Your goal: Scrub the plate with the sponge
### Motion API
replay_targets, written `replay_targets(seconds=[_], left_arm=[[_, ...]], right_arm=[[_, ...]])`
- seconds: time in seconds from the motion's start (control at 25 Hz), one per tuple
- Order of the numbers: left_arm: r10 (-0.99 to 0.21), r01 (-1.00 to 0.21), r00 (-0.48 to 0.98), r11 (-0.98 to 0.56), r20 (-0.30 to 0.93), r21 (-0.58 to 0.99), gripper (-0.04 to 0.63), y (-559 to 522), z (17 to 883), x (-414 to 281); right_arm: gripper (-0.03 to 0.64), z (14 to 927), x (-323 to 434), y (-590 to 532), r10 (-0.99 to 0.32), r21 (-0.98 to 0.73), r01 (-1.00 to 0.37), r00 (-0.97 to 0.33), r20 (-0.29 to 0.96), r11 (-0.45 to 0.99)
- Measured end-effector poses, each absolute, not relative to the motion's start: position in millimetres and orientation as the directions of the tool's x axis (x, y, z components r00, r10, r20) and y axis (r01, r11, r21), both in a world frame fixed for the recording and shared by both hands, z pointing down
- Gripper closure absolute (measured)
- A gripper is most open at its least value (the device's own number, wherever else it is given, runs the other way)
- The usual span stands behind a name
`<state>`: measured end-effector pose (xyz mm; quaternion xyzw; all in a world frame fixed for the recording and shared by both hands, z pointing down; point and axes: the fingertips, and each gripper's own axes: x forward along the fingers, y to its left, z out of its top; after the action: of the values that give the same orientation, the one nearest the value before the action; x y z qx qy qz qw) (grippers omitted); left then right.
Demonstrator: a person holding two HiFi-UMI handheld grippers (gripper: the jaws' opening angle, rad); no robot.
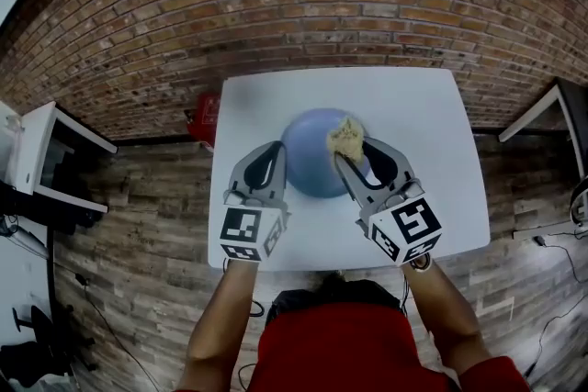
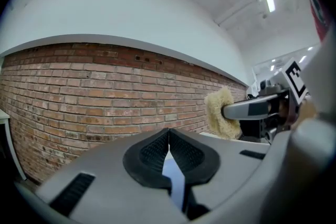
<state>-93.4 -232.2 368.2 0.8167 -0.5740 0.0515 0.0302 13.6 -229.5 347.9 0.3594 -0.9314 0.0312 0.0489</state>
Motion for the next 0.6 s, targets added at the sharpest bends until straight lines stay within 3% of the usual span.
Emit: replay_targets(seconds=[0.36,0.6], left_arm=[[-0.919,-0.956,0.293,-0.284,0.263,0.073,0.58,-276,413,-117],[-0.859,-0.949,0.313,-0.27,0.405,0.162,0.559,-296,460,-128]], right_arm=[[0.463,370,-1,-274,-0.655,-0.046,-0.672,-0.733,0.185,0.739],[0.463,406,-14,-296,-0.681,-0.028,-0.719,-0.67,0.296,0.695]])
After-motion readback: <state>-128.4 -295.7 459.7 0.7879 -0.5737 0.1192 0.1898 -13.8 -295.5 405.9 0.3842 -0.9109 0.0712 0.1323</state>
